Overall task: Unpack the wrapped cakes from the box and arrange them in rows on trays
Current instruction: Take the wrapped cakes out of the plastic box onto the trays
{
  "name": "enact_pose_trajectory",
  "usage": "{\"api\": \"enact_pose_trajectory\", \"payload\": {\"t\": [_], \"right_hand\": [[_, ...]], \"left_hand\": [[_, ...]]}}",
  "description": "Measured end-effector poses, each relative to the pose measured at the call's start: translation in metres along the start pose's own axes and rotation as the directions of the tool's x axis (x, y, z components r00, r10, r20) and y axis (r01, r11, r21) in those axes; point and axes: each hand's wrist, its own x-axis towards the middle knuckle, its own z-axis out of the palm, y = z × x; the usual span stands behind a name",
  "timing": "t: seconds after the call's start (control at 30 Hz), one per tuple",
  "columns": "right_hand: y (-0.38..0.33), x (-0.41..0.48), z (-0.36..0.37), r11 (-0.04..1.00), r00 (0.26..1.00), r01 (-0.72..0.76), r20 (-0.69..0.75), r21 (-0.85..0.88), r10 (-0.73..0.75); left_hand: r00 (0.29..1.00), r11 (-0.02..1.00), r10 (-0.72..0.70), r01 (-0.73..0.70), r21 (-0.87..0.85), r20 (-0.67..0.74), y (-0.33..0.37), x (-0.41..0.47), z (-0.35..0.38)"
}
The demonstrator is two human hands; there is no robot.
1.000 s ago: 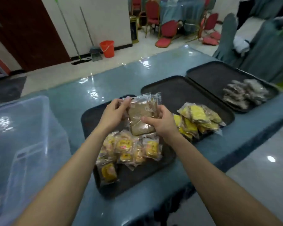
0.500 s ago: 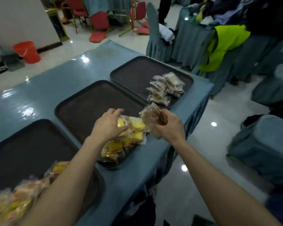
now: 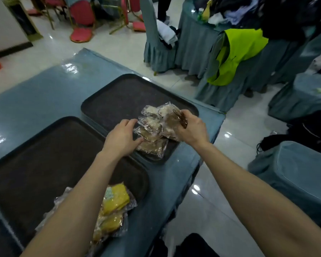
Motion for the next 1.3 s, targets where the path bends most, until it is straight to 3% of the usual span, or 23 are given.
{"api": "enact_pose_trajectory", "payload": {"t": [0.23, 0.3, 0.37, 0.4, 0.43, 0.63, 0.77, 0.93, 1.13, 1.3], "right_hand": [[0.048, 0.122, 0.014, 0.976, 0.985, 0.146, -0.068, -0.159, -0.158], [0.073, 0.142, 0.033, 0.952, 0.978, 0.173, 0.158, -0.254, -0.136], [0.097, 0.152, 0.05, 0.91, 0.862, 0.228, 0.507, -0.346, -0.023], [0.103, 0.156, 0.054, 0.897, 0.797, 0.251, 0.604, -0.364, 0.022], [0.105, 0.16, 0.055, 0.897, 0.769, 0.261, 0.639, -0.355, 0.029], [0.044, 0.157, 0.042, 0.886, 0.827, 0.332, 0.551, -0.324, -0.108], [-0.023, 0.114, 0.06, 0.844, 0.747, 0.52, 0.549, -0.129, -0.376], [-0.118, 0.016, 0.096, 0.709, 0.534, 0.704, 0.628, 0.04, -0.566], [-0.212, -0.145, 0.149, 0.559, 0.342, 0.813, 0.644, 0.162, -0.684], [-0.268, -0.281, 0.191, 0.52, 0.238, 0.813, 0.665, 0.262, -0.708]], "left_hand": [[0.994, 0.992, -0.101, 0.098, 0.078, 0.042, 0.033, 0.061, 0.014], [0.987, 0.985, -0.155, 0.152, 0.079, 0.035, 0.04, 0.068, 0.016], [0.975, 0.973, -0.222, 0.219, 0.074, 0.027, 0.044, 0.069, 0.018], [0.967, 0.965, -0.252, 0.25, 0.075, 0.025, 0.045, 0.068, 0.018], [0.959, 0.957, -0.281, 0.278, 0.076, 0.025, 0.045, 0.065, 0.019], [0.898, 0.897, -0.439, 0.44, 0.042, -0.017, 0.033, 0.022, 0.015], [0.832, 0.834, -0.55, 0.551, -0.007, -0.07, 0.006, -0.038, 0.008], [0.713, 0.725, -0.687, 0.686, -0.066, -0.141, -0.036, -0.147, 0.0], [0.616, 0.64, -0.763, 0.762, -0.099, -0.195, -0.098, -0.321, -0.007], [0.557, 0.576, -0.811, 0.813, -0.083, -0.179, -0.147, -0.464, -0.009]]}}
